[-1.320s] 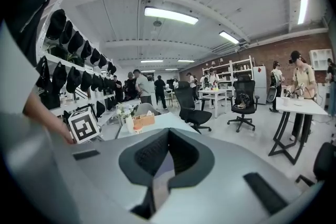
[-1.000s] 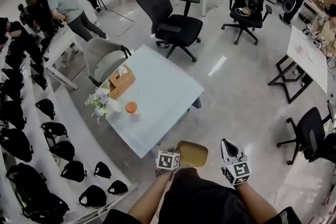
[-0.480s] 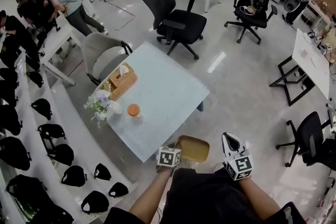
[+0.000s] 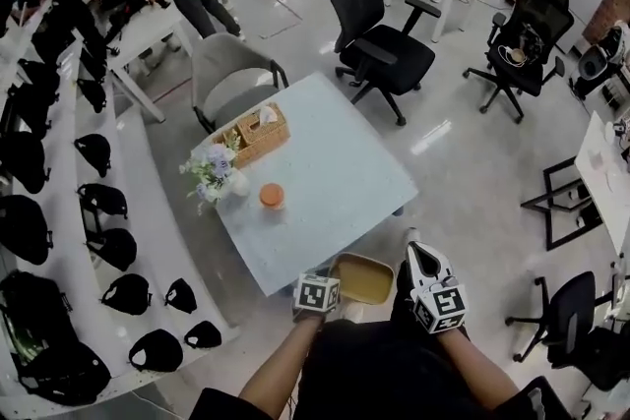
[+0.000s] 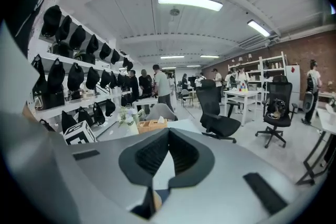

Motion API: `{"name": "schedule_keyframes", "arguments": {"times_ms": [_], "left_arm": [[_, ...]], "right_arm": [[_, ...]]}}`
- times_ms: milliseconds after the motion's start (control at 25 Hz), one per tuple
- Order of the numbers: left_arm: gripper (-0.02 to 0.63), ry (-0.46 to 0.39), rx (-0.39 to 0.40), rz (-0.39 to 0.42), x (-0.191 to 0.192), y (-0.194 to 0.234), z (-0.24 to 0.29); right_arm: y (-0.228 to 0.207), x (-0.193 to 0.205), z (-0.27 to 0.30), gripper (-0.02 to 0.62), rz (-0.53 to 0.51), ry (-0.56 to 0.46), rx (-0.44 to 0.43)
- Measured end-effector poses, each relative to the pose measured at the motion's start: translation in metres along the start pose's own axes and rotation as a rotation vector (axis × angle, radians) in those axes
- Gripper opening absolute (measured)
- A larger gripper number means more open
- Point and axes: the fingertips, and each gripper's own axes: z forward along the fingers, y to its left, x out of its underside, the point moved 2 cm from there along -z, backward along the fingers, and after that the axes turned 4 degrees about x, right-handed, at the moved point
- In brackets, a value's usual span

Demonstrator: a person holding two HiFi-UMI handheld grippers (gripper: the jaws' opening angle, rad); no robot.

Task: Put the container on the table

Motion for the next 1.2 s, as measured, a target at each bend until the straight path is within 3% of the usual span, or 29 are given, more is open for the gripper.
{"name": "schedule_keyframes", "arguments": {"times_ms": [160, 440, 800, 1200], "left_arm": [[0.008, -0.042, -0.057, -0.075, -0.018, 0.014, 0.006], [0.009, -0.040, -0.152, -0.208, -0.061, 0.033, 0.034], [0.008, -0.032, -0.266, -0.367, -0.128, 0.056, 0.074], [0.009, -0.034, -0.337, -0.425, -0.201, 0.070, 0.108]], "right_arm": [[-0.008, -0.008, 0.047, -0.002, -0.016, 0.002, -0.099], [-0.049, -0.035, 0.142, -0.002, -0.026, 0.014, -0.244], [-0.107, -0.051, 0.244, -0.002, -0.052, 0.116, -0.430], [-0.172, -0.069, 0.313, -0.002, -0.042, 0.134, -0.487]]}}
